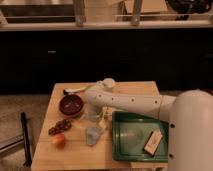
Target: Place towel in table surface
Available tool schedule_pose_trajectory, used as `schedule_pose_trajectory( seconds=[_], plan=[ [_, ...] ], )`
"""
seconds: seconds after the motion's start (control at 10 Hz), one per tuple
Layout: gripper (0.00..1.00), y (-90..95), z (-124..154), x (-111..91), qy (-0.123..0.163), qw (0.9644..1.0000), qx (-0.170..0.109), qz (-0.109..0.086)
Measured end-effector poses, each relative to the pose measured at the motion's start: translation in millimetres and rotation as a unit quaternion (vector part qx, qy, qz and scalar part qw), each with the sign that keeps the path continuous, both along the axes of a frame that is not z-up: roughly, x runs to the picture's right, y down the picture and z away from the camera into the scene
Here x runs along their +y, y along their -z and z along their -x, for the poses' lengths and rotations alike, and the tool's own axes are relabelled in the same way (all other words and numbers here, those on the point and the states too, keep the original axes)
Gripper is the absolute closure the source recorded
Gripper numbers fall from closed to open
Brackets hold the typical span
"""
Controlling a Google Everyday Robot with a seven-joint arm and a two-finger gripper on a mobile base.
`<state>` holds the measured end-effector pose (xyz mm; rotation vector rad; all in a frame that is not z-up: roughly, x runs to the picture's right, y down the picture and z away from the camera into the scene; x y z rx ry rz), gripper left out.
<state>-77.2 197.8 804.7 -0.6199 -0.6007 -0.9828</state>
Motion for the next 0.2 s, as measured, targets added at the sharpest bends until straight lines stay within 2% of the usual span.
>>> schedule_pose_trajectory(
  seconds=[0.2],
  plan=[
    [0.2,-2.6,-3.1,-9.0,-0.013,0.9998,0.003,-0.015]
  ],
)
